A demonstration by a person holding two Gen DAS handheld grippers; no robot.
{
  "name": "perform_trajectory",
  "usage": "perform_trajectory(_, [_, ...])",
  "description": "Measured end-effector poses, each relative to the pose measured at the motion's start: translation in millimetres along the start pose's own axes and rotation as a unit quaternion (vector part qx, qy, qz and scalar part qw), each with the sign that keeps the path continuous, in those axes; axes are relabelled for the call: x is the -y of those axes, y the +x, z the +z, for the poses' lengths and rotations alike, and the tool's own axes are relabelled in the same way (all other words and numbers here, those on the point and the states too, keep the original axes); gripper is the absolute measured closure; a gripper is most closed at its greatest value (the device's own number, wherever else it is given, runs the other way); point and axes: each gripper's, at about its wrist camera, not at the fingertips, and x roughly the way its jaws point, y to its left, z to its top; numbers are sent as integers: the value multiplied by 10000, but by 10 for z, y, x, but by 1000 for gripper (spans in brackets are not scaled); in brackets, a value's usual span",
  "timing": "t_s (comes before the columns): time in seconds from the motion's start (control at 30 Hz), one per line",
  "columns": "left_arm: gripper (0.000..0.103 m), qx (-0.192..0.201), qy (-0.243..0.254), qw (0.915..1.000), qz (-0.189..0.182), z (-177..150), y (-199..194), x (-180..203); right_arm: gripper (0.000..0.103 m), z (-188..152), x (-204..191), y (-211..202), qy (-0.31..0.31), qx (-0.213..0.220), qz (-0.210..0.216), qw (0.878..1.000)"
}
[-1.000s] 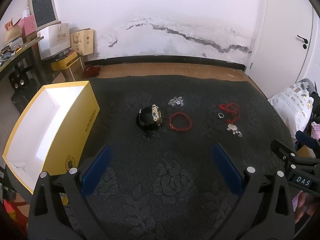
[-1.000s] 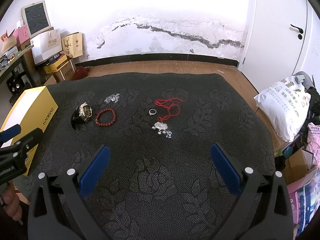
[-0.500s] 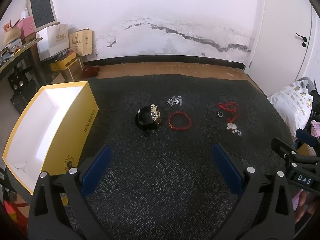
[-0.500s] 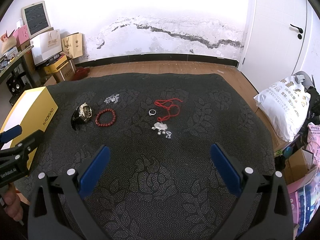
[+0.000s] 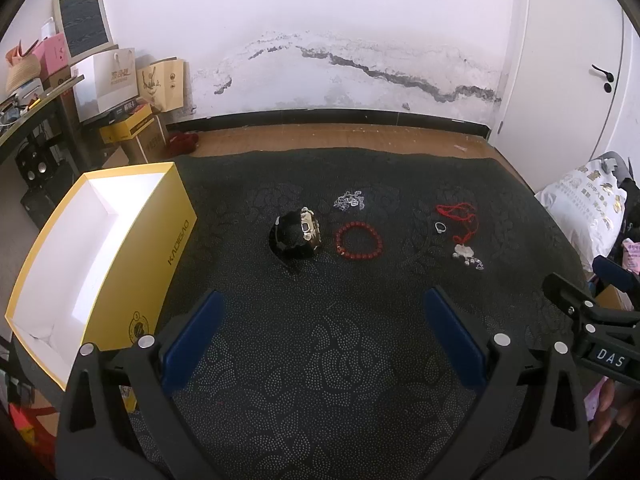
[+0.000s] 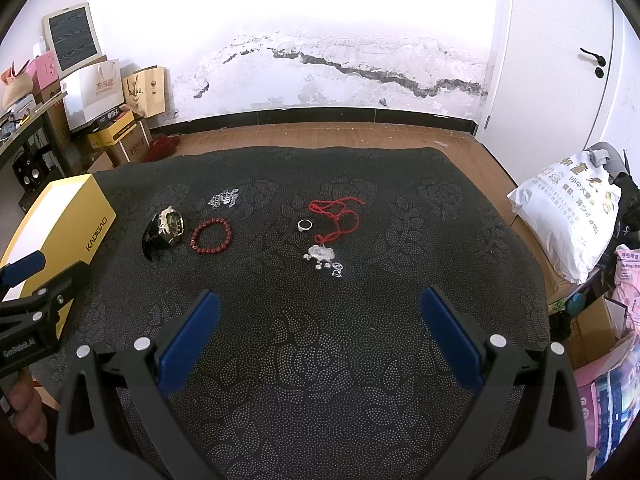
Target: Organize jewelry
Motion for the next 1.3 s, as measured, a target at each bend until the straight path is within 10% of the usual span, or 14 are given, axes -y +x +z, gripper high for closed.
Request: perform_trajectory(1.3, [5,-51,40,10000,-1,-20,26,9,6,-3,2,3,8,3,6,10000])
